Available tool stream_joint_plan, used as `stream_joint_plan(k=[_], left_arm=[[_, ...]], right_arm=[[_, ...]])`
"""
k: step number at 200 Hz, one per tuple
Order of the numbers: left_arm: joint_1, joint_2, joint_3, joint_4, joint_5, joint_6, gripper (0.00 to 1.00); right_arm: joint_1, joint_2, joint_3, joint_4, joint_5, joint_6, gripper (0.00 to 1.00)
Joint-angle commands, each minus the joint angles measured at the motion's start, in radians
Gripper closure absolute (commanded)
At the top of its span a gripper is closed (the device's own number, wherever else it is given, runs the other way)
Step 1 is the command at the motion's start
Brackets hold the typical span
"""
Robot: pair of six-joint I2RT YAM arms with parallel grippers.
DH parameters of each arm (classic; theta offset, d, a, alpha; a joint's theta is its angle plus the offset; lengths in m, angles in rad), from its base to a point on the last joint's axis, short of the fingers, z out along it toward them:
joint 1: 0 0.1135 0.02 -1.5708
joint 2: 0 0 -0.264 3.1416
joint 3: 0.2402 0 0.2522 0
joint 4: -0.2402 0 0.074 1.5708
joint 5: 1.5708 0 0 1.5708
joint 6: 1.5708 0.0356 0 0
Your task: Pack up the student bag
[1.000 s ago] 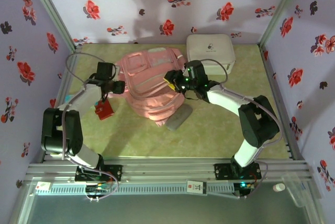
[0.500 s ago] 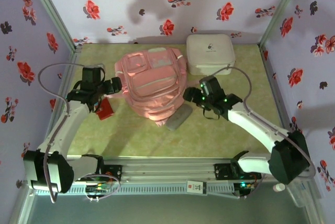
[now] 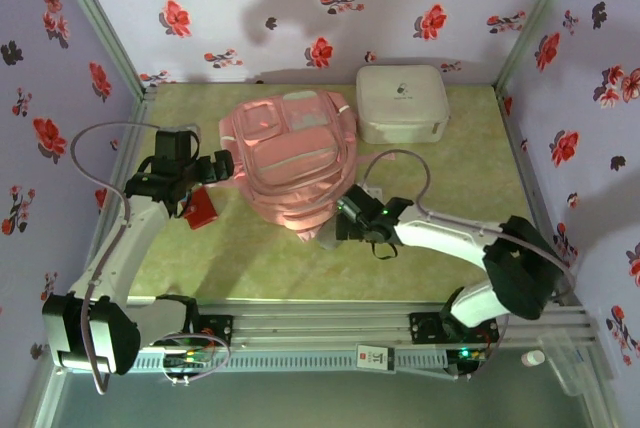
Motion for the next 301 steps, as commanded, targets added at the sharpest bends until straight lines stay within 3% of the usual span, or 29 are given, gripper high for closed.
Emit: stream_joint_plan(k=[1,57,99,167,210,266,301], left_arm=[[-0.001,-0.022,0.013,-0.019,0.008,0.028,0.00],[-0.001,-0.025,0.010,-0.017,0.007,0.039,0.00],[-0.001,-0.006,0.014,0.001,0.028,0.039,0.00],[-0.002,-0.008,0.003,0.007,0.034,0.038,0.00],[-0.003,-0.007,0.007,0.012,0.044,0.028,0.00],[-0.005,0.001,0.009,0.006,0.060,0.022,0.00],[-0.005,0.000,0.009,0.005,0.067,0.022,0.00]], right_arm=[[0.009,0.042,0.057,0.026,0.038,-0.016,0.08],[0.014,0.070,0.093,0.080,-0.004,-0.056,0.05],[0.021,0.192,0.170,0.056,-0.018,-0.085,0.05],[0.019,0.102,0.061,-0.051,0.134,-0.145,0.05],[0.001,0.057,0.027,-0.006,0.029,-0.143,0.07],[-0.008,0.120,0.042,0.017,-0.064,-0.073,0.01],[-0.015,0.101,0.023,-0.019,-0.028,-0.070,0.11]])
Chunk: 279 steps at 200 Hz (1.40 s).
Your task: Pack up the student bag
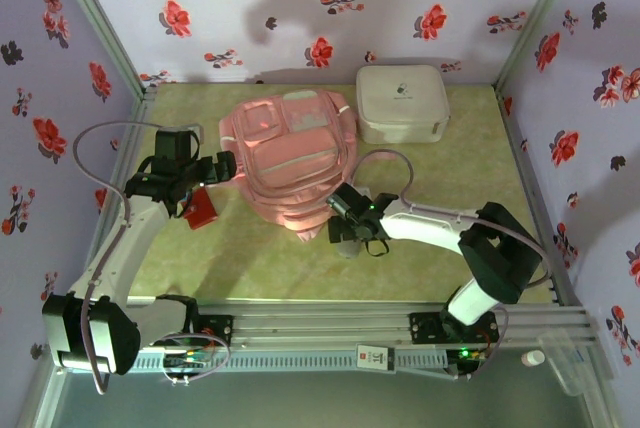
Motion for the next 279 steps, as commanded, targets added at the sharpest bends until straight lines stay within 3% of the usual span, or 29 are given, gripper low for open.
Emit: stream_joint_plan(k=[1,21,61,97,143,181,206,225,279], left_arm=[[-0.005,0.000,0.009,0.004,0.020,0.001,0.00],[-0.014,0.005,0.013,0.003,0.023,0.001,0.00],[-0.043,0.034,0.032,0.003,0.025,0.009,0.00],[-0.080,0.067,0.048,0.001,0.038,0.041,0.00],[-0.156,0.132,0.080,0.023,0.077,0.079,0.00],[-0.239,0.226,0.142,0.014,0.078,0.142,0.02],[-0.289,0.286,0.186,0.008,0.077,0.202,0.03],[-0.325,0.341,0.225,0.000,0.077,0.250,0.05],[-0.417,0.530,0.381,-0.113,0.073,0.560,0.20]], right_arm=[[-0.012,-0.005,-0.020,-0.034,0.013,0.025,0.11],[-0.021,-0.018,-0.032,-0.050,0.023,0.028,0.20],[-0.031,0.007,-0.031,-0.018,-0.030,0.023,0.23],[-0.041,0.021,-0.035,-0.004,-0.049,0.025,0.34],[-0.060,0.029,-0.040,0.009,-0.055,0.018,0.37],[-0.077,0.041,-0.028,0.000,-0.061,0.002,0.30],[-0.084,0.037,-0.030,0.005,-0.060,-0.004,0.31],[-0.091,0.029,-0.032,0.006,-0.055,-0.005,0.40],[-0.126,-0.105,-0.085,0.063,-0.029,-0.005,0.41]])
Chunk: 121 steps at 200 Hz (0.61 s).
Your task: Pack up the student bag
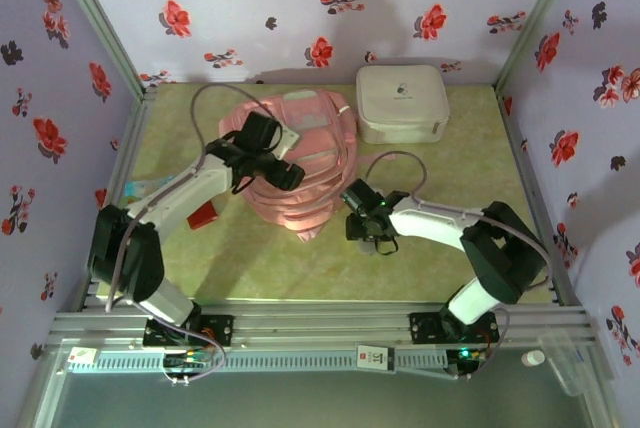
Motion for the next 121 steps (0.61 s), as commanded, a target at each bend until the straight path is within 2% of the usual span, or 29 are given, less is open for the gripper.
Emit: stream_joint_plan(k=[1,33,64,121], left_arm=[[-0.019,0.083,0.084,-0.083,0.012,0.173,0.21],[-0.033,0.213,0.200,-0.161,0.009,0.282,0.28],[-0.036,0.288,0.276,-0.204,-0.001,0.333,0.34],[-0.054,0.359,0.344,-0.294,0.001,0.400,0.30]], right_arm=[[-0.022,-0.074,-0.017,0.038,0.032,-0.008,0.41],[-0.029,-0.076,-0.019,0.063,-0.004,0.005,0.41],[-0.032,-0.078,-0.025,0.086,-0.029,0.013,0.40],[-0.039,-0.081,-0.027,0.102,-0.044,0.020,0.40]])
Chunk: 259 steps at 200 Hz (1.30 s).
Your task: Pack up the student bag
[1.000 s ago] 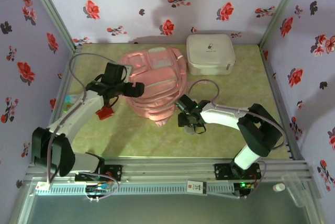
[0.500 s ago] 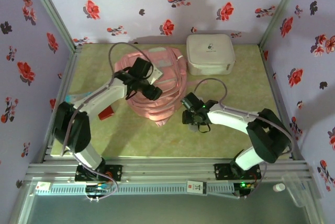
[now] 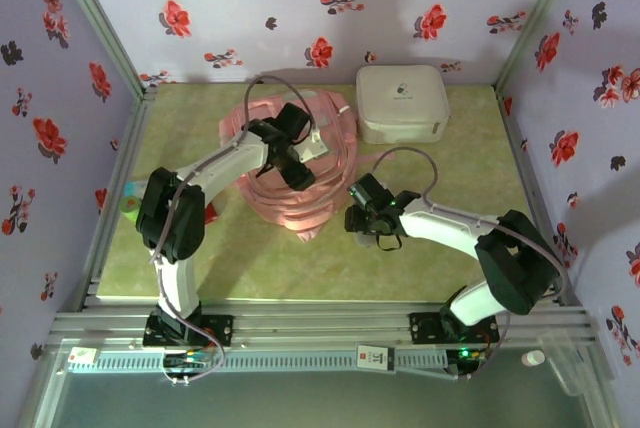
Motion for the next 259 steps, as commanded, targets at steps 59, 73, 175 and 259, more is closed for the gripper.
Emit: stream_joint_plan(k=[59,73,175,259], left_arm=[[-0.030,0.069,0.080,-0.081,-0.074,0.059,0.39],[-0.034,0.076,0.081,-0.075,-0.077,0.067,0.42],[-0.067,0.020,0.104,-0.065,-0.154,0.043,0.94],[-0.067,-0.208,-0.004,0.183,-0.160,-0.130,1.00]], right_arm=[[-0.011,-0.031,-0.017,0.031,-0.007,0.028,0.39],[-0.015,-0.036,-0.019,0.034,-0.007,0.032,0.39],[-0.026,-0.052,-0.052,0.067,0.000,0.051,0.40],[-0.059,-0.166,-0.080,0.135,-0.058,0.029,0.39]])
